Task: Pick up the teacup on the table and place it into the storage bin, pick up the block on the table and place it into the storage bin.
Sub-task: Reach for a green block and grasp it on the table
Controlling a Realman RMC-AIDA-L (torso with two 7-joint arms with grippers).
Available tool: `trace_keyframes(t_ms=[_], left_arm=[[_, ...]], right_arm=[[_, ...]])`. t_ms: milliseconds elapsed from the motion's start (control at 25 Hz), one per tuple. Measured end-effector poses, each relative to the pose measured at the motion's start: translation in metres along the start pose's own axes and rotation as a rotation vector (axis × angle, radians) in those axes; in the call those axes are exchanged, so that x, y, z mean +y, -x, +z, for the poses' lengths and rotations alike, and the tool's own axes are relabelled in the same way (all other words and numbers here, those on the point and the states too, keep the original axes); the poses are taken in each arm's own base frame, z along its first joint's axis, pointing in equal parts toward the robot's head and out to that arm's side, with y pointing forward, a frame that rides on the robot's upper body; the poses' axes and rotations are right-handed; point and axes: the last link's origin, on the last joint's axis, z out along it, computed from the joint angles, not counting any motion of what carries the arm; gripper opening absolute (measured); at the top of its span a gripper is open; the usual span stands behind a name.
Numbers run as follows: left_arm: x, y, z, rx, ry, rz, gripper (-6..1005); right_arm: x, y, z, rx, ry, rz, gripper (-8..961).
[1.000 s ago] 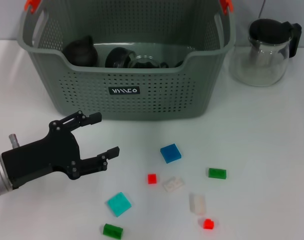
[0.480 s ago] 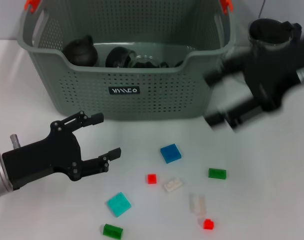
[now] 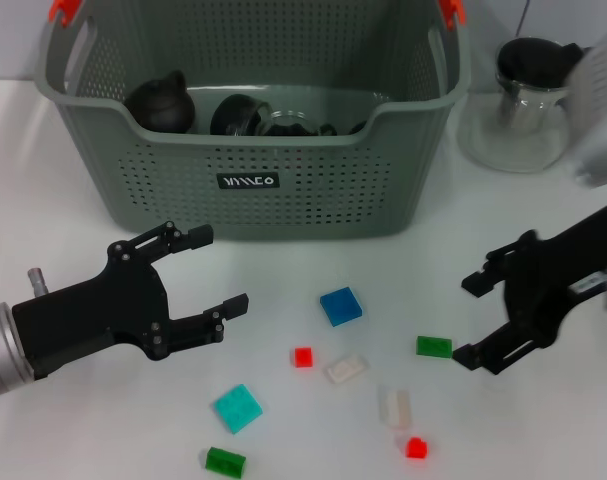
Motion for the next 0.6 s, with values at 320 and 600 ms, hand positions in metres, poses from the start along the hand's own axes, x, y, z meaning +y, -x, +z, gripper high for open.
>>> trace_keyframes(t_ms=[320,600], left_arm=[[-0.001,0.000,0.001,-0.001,0.002,0.001,827],[0.001,0.002,-0.001,-0.001,-0.004,-0.008,827]], right_arm=[[-0.014,0.018,0.049,0.169,-0.091,-0.069,914],[-0.013,0.022,0.076,0.268,-0.142,-0.130,893]])
